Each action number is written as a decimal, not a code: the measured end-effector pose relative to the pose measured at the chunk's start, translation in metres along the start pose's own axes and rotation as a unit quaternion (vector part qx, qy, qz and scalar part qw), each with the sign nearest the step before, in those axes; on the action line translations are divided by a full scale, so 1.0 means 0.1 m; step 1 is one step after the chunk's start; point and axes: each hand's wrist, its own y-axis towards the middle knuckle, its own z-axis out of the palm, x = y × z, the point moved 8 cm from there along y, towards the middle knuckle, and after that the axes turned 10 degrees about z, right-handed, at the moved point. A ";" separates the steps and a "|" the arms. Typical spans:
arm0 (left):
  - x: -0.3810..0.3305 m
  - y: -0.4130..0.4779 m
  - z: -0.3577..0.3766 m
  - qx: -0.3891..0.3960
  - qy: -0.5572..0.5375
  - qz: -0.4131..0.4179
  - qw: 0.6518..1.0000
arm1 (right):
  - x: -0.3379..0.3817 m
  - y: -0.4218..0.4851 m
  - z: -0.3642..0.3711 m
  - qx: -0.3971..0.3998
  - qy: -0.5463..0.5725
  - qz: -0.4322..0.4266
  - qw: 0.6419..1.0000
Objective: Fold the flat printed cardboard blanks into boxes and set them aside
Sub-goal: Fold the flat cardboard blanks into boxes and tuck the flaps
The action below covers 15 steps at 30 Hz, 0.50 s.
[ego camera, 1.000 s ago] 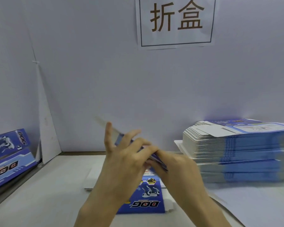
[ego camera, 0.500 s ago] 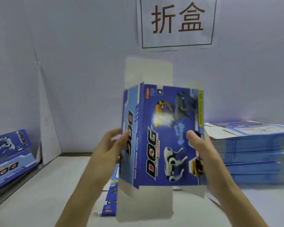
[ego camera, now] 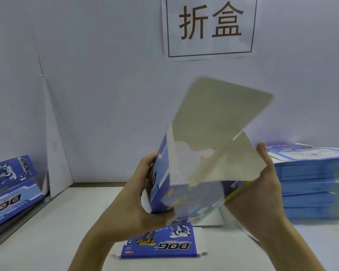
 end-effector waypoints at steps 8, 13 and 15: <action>-0.10 0.02 0.03 -0.017 0.004 0.054 0.998 | 0.07 -0.06 0.13 0.083 0.000 0.005 0.997; -0.15 0.03 0.02 -0.013 0.021 0.063 0.998 | -0.01 -0.01 0.02 -0.002 -0.083 0.019 0.996; -0.15 0.03 -0.01 -0.022 0.017 0.060 0.998 | 0.02 -0.02 0.07 0.010 -0.087 0.015 0.996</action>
